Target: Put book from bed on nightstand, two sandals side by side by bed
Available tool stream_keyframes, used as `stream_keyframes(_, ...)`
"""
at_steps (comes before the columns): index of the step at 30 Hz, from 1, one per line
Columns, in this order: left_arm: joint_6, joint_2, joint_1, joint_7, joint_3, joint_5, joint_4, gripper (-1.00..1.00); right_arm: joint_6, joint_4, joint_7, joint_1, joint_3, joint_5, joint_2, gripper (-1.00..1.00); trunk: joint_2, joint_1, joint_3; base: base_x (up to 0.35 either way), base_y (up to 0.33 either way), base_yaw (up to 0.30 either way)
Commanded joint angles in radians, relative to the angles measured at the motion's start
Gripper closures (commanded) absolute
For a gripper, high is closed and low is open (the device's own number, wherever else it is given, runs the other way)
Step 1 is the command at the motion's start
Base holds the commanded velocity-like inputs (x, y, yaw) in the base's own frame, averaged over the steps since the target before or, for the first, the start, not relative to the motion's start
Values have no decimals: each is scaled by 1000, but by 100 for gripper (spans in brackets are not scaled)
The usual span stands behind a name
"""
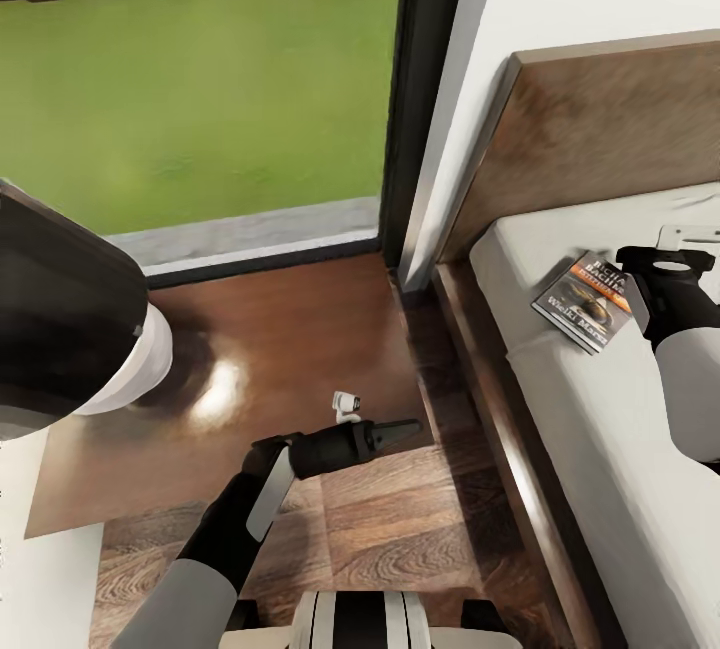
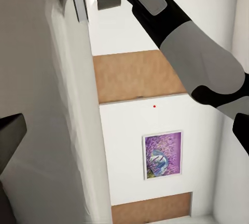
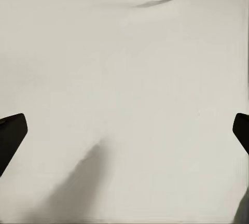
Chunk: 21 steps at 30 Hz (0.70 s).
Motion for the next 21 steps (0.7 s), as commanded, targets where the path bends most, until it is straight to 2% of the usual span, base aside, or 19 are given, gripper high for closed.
stream_keyframes(1,9,0,0,0,-1,6,0,-100,9,0,1,1,-4,7,1,-100,0,0,-1,-76,0,0)
stream_keyframes(21,9,0,0,0,-1,6,0,-100,9,0,1,0,-4,7,1,-100,0,0,-1,-14,0,0)
